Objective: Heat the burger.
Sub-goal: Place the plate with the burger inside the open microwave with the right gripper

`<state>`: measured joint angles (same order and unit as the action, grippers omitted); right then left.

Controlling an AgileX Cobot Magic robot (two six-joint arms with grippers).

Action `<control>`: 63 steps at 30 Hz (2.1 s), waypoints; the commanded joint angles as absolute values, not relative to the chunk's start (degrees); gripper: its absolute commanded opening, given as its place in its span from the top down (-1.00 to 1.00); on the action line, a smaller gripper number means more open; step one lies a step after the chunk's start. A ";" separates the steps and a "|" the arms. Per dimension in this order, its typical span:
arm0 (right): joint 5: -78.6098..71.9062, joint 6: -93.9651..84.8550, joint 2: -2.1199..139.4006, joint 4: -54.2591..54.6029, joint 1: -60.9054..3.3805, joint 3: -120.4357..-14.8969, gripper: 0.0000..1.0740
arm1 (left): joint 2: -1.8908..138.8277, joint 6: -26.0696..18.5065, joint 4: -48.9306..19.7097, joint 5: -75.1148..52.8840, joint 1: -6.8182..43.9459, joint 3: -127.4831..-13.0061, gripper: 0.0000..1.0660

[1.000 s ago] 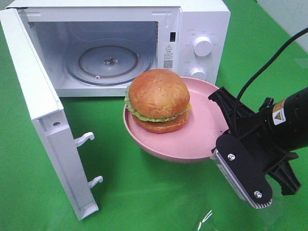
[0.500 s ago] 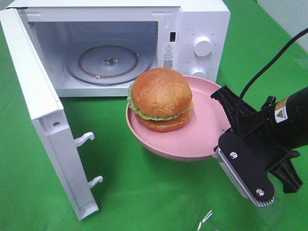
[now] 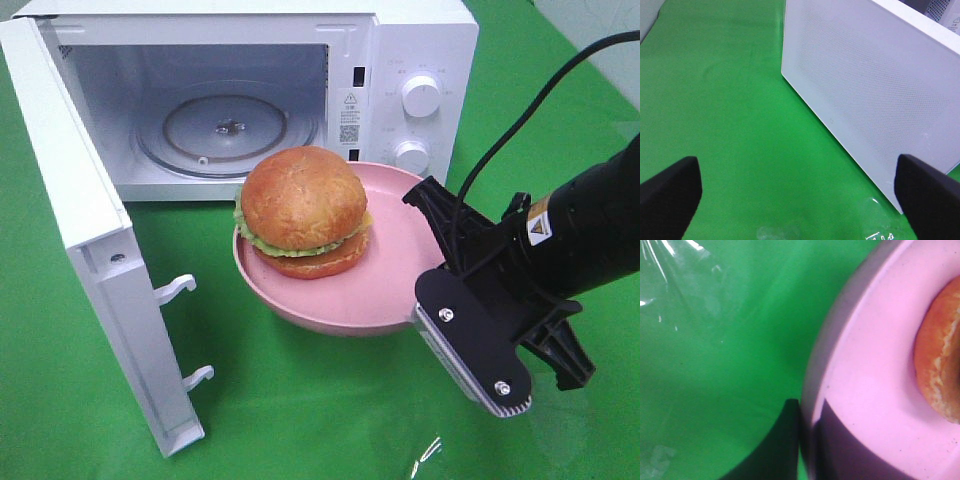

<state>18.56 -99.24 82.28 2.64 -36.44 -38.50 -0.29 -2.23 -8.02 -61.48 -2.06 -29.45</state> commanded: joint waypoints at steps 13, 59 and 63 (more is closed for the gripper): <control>17.99 -97.12 88.41 2.92 -37.18 -48.07 1.00 | -1.20 -2.18 -8.37 -61.13 -1.89 -29.45 -0.81; 24.41 -82.16 107.95 0.00 -40.34 -72.88 1.00 | -1.20 -2.18 -8.37 -61.13 -1.95 -29.45 -0.81; 24.41 -81.13 109.15 0.00 -40.34 -74.48 1.00 | -1.20 -2.18 -8.37 -61.13 -1.95 -29.45 -0.81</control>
